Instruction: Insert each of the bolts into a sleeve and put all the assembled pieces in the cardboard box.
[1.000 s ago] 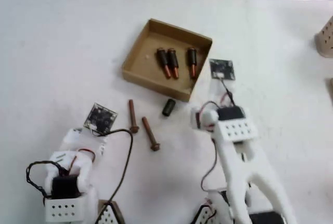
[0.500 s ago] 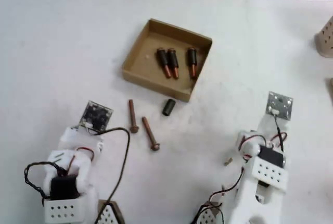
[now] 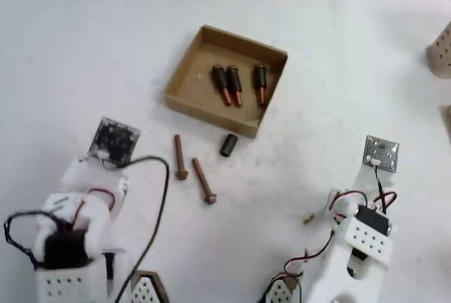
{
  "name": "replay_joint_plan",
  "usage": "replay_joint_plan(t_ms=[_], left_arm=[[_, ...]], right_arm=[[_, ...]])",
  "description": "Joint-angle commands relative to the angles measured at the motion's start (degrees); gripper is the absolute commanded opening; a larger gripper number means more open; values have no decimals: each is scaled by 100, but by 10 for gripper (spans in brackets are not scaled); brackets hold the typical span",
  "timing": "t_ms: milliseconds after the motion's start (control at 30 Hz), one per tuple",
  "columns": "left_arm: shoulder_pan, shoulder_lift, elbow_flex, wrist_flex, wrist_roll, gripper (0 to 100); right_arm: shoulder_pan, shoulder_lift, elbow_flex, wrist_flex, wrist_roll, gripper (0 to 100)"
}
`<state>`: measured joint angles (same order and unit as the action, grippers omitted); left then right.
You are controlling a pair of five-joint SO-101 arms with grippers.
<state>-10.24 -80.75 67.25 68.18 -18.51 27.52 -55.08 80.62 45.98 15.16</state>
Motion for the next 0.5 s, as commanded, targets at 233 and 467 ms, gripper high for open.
replay_joint_plan(t_ms=[233, 467], left_arm=[[1244, 3354, -1046, -255, 62, 58], [2791, 3749, -1055, -264, -369, 58]], right_arm=[[40, -75, -35, -92, 185, 18], [13, -75, 0, -92, 185, 18]])
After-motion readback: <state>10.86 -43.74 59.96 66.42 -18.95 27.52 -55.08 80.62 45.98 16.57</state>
